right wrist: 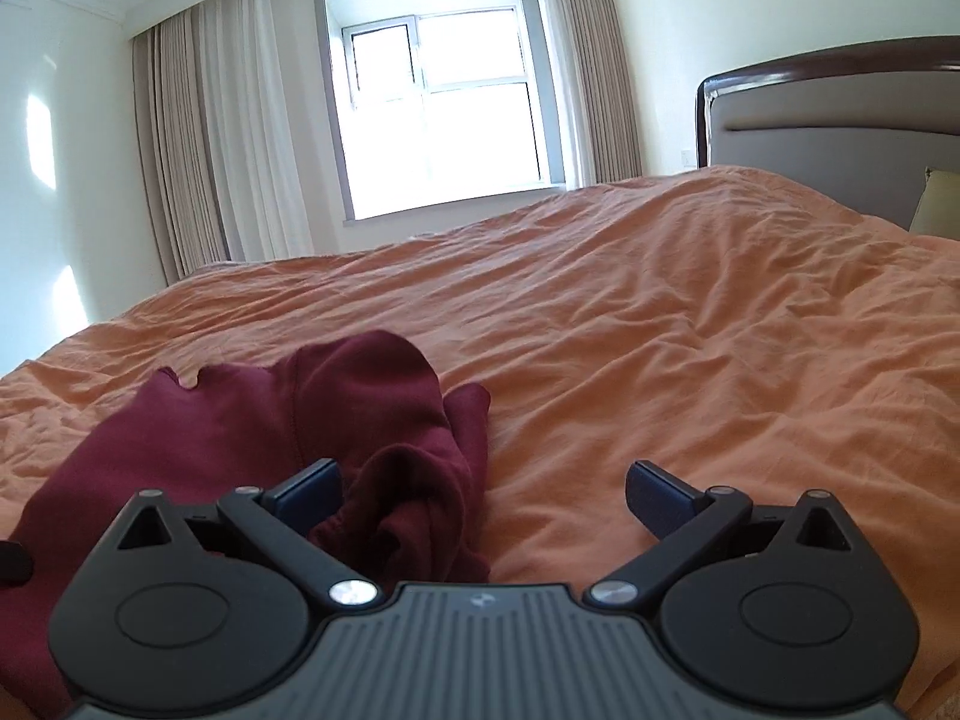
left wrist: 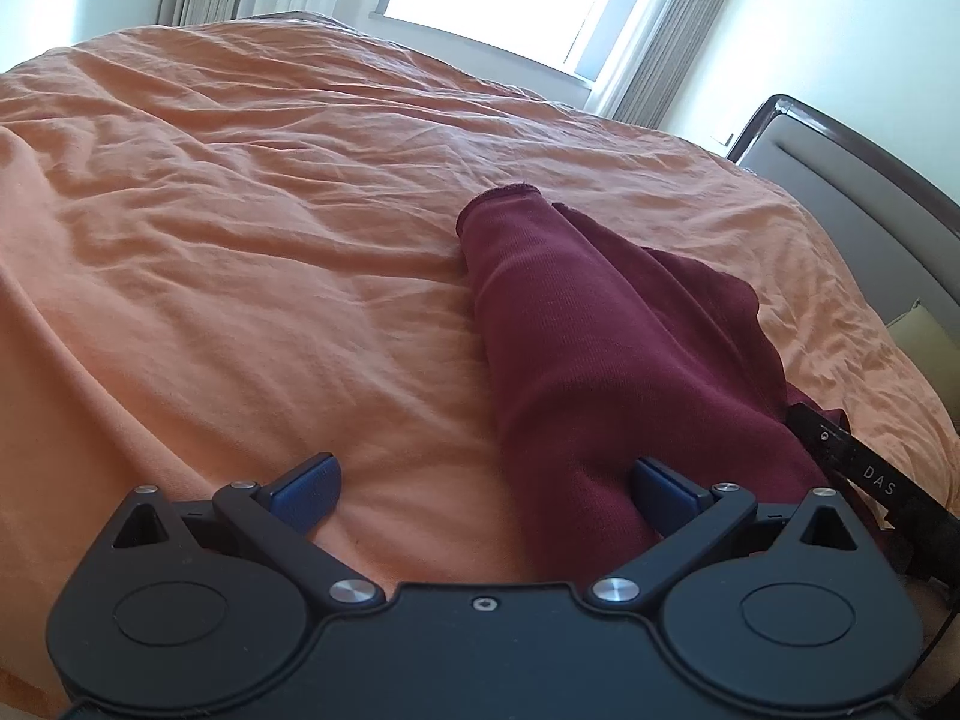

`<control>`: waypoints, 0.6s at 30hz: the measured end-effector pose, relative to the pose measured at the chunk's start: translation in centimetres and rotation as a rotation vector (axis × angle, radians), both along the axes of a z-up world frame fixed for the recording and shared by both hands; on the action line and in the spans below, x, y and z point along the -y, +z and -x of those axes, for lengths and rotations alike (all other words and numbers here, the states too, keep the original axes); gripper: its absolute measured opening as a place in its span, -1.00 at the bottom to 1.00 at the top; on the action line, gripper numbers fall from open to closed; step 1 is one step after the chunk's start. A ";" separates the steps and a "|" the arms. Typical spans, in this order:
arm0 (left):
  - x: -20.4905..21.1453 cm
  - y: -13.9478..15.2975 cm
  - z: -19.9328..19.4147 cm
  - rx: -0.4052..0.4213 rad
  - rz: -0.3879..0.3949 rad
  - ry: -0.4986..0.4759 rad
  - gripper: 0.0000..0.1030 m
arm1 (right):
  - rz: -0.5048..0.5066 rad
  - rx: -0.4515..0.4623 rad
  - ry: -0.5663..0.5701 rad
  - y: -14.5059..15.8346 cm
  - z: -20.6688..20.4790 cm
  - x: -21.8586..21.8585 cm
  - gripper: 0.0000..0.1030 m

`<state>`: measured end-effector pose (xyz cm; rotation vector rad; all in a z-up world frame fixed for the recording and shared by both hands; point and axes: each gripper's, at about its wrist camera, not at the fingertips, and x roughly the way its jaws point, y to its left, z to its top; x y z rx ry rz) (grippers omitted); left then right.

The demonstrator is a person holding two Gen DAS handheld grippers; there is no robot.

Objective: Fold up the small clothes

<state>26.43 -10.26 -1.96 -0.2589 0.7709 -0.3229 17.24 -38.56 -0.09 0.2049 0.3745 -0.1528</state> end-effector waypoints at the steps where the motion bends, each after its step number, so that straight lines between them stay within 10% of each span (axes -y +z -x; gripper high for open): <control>1: -0.1 0.2 0.0 0.006 0.013 0.005 0.99 | 0.008 0.016 0.003 0.4 0.0 0.1 1.00; 18: 2.4 1.0 -4.8 0.000 -0.020 0.014 0.99 | -0.203 -0.110 0.205 -1.7 -5.7 0.6 0.99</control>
